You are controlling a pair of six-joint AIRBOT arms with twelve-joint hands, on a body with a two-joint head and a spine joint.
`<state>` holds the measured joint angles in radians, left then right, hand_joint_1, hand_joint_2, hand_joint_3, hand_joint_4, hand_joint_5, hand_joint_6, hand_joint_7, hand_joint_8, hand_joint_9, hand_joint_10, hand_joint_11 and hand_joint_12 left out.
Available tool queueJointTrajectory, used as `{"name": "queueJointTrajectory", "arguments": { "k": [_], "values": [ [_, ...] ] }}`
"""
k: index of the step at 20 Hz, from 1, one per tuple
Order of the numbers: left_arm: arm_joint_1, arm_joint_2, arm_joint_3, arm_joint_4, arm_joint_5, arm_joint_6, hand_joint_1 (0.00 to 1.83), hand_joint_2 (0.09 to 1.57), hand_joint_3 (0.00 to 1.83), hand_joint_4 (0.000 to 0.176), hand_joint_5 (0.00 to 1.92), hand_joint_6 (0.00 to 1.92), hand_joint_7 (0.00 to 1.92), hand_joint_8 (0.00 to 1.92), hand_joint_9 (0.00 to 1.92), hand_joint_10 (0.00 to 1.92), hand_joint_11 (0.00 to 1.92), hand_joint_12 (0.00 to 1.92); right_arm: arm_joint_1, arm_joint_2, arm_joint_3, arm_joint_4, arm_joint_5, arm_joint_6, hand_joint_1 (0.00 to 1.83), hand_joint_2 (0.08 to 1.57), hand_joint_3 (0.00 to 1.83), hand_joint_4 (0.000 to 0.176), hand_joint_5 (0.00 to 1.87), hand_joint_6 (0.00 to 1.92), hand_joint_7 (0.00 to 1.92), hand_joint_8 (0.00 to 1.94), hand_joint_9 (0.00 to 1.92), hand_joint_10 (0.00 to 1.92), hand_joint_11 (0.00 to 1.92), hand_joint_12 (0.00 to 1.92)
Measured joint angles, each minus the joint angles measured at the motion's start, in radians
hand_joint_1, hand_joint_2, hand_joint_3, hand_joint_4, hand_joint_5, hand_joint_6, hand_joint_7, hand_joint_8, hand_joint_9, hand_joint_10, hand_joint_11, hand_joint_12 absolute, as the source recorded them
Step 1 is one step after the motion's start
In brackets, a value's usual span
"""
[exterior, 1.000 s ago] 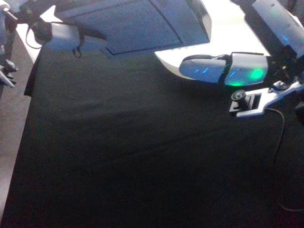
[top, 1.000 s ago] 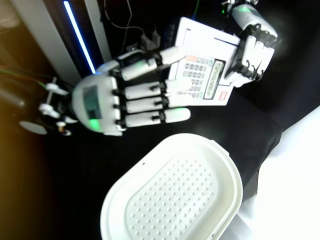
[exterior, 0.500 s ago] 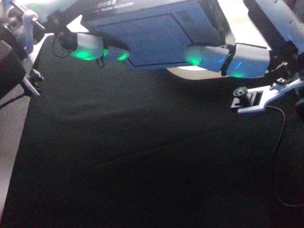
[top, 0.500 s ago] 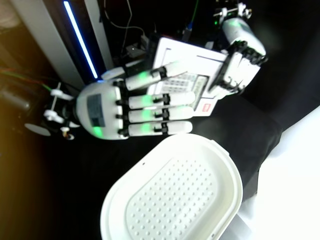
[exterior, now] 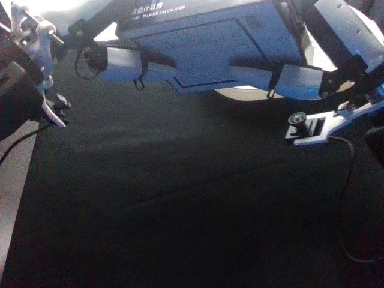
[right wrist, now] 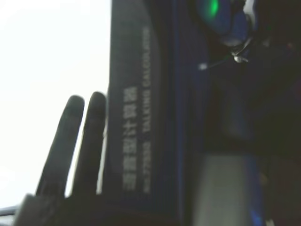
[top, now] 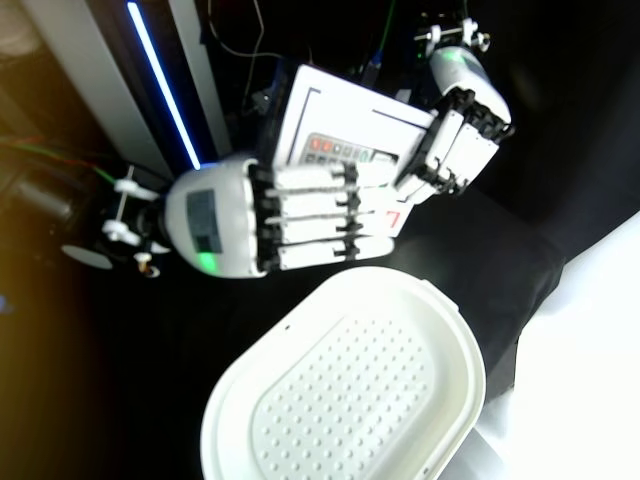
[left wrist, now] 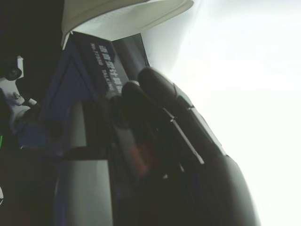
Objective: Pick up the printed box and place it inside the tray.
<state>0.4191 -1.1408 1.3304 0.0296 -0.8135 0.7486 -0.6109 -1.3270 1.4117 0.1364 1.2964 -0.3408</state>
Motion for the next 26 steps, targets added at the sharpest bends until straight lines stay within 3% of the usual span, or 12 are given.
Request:
{"name": "queueJointTrajectory", "arguments": {
  "k": [4, 5, 6, 7, 8, 9, 13, 14, 17, 19, 23, 26],
  "values": [
    [0.011, -0.001, -0.008, -0.003, -0.020, 0.000, 1.40, 1.05, 0.00, 0.000, 0.95, 0.73, 1.09, 0.80, 1.24, 0.88, 1.17, 0.92, 0.000, 0.000, 0.000, -0.001, 0.003, 0.000, 1.29, 1.06, 0.00, 0.000, 1.06, 0.65, 1.19, 0.86, 1.22, 0.85, 1.06, 1.31],
    [0.013, -0.001, -0.011, -0.003, -0.025, 0.000, 1.37, 1.14, 0.00, 0.000, 0.77, 1.13, 0.87, 1.10, 1.01, 1.13, 1.05, 0.81, 0.000, 0.002, 0.000, 0.000, 0.006, 0.000, 1.29, 1.04, 0.00, 0.000, 1.08, 0.65, 1.23, 0.77, 1.25, 0.75, 1.08, 1.22],
    [0.018, 0.001, -0.015, -0.003, -0.034, -0.002, 1.15, 1.21, 0.00, 0.000, 0.75, 1.28, 0.72, 0.57, 0.77, 0.68, 0.73, 0.78, 0.000, 0.004, 0.000, -0.002, 0.009, 0.000, 1.29, 1.04, 0.00, 0.000, 1.08, 0.66, 1.23, 0.76, 1.26, 0.74, 1.09, 1.22],
    [0.025, 0.004, -0.022, -0.003, -0.045, -0.002, 1.15, 1.21, 0.00, 0.000, 0.75, 1.28, 0.72, 0.57, 0.77, 0.68, 0.73, 0.78, 0.000, 0.006, 0.000, -0.006, 0.013, 0.001, 1.29, 1.04, 0.00, 0.000, 1.08, 0.66, 1.23, 0.76, 1.26, 0.74, 1.09, 1.22],
    [0.034, 0.008, -0.024, 0.000, -0.053, -0.002, 0.70, 1.22, 0.00, 0.000, 0.49, 0.23, 0.63, 0.08, 0.62, 0.21, 0.32, 0.86, 0.000, 0.008, 0.000, -0.019, 0.014, 0.000, 1.29, 1.05, 0.00, 0.000, 1.06, 0.64, 1.20, 0.83, 1.26, 0.74, 1.11, 1.25],
    [0.037, 0.014, -0.029, 0.009, -0.052, 0.000, 0.61, 1.19, 0.00, 0.000, 0.49, 0.07, 0.60, 0.02, 0.58, 0.09, 0.17, 1.03, 0.000, 0.011, 0.000, -0.025, 0.013, 0.001, 1.29, 1.06, 0.00, 0.000, 1.02, 0.69, 1.19, 0.86, 1.28, 0.76, 1.12, 1.28],
    [0.043, 0.024, -0.037, 0.016, -0.064, 0.001, 0.34, 1.11, 0.00, 0.000, 0.35, 0.00, 0.42, 0.00, 0.36, 0.00, 0.00, 0.98, 0.001, 0.020, 0.001, -0.039, 0.013, 0.006, 1.29, 1.06, 0.00, 0.000, 1.04, 0.64, 1.18, 0.89, 1.33, 0.84, 1.17, 1.31],
    [0.046, 0.024, -0.039, 0.016, -0.067, 0.001, 0.27, 1.10, 0.00, 0.000, 0.29, 0.00, 0.37, 0.00, 0.30, 0.00, 0.00, 0.88, 0.001, 0.020, 0.002, -0.041, 0.010, 0.007, 1.21, 1.05, 0.00, 0.000, 1.10, 0.71, 1.23, 0.86, 1.31, 1.02, 1.18, 1.41],
    [0.063, 0.035, -0.053, 0.007, -0.080, -0.002, 0.04, 1.02, 0.00, 0.070, 0.14, 0.00, 0.27, 0.00, 0.18, 0.00, 0.00, 0.56, 0.005, 0.028, 0.002, -0.068, -0.009, 0.006, 1.20, 1.04, 0.00, 0.000, 1.16, 0.67, 1.37, 0.97, 1.40, 1.23, 1.28, 1.54],
    [0.069, 0.047, -0.062, -0.003, -0.103, -0.010, 0.00, 0.99, 0.00, 0.095, 0.12, 0.00, 0.25, 0.00, 0.15, 0.00, 0.00, 0.47, 0.026, 0.049, -0.004, -0.087, -0.039, 0.001, 1.20, 1.04, 0.00, 0.000, 1.14, 0.71, 1.35, 0.97, 1.38, 1.21, 1.23, 1.53],
    [0.070, 0.086, -0.086, -0.011, -0.141, -0.009, 0.01, 0.93, 0.00, 0.111, 0.15, 0.00, 0.28, 0.00, 0.14, 0.00, 0.00, 0.41, 0.048, 0.097, -0.034, -0.109, -0.024, -0.027, 1.29, 1.05, 0.00, 0.000, 1.11, 0.52, 1.20, 0.91, 1.34, 1.25, 1.19, 1.67],
    [0.071, 0.104, -0.099, -0.011, -0.161, -0.010, 0.00, 0.95, 0.00, 0.118, 0.16, 0.00, 0.29, 0.00, 0.16, 0.00, 0.00, 0.47, 0.094, 0.129, -0.072, -0.169, -0.063, -0.103, 1.21, 1.03, 0.00, 0.000, 1.17, 0.64, 1.29, 1.04, 1.35, 1.44, 1.26, 1.80]
  ]
}}
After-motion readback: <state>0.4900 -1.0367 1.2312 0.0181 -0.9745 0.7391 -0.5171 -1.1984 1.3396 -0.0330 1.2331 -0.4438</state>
